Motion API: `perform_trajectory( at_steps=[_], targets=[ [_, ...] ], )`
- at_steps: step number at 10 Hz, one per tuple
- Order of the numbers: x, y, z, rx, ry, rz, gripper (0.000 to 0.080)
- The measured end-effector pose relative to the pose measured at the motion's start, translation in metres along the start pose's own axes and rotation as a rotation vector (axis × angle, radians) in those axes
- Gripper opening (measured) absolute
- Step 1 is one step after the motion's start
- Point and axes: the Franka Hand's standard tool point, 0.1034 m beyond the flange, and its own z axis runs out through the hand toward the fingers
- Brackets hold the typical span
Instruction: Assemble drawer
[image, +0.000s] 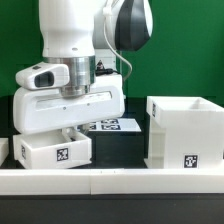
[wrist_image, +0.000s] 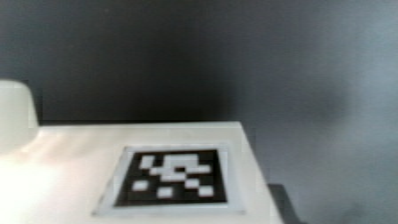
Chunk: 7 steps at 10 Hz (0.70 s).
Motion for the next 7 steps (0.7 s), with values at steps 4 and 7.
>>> perform_trajectory(
  at_steps=[4, 7],
  targets=[
    [-0.003, 0.004, 0.002, -0.006, -0.009, -0.187, 0.0041],
    [-0.004, -0.004, 0.008, -0.055, -0.006, -0.508, 0.0041]
  ],
)
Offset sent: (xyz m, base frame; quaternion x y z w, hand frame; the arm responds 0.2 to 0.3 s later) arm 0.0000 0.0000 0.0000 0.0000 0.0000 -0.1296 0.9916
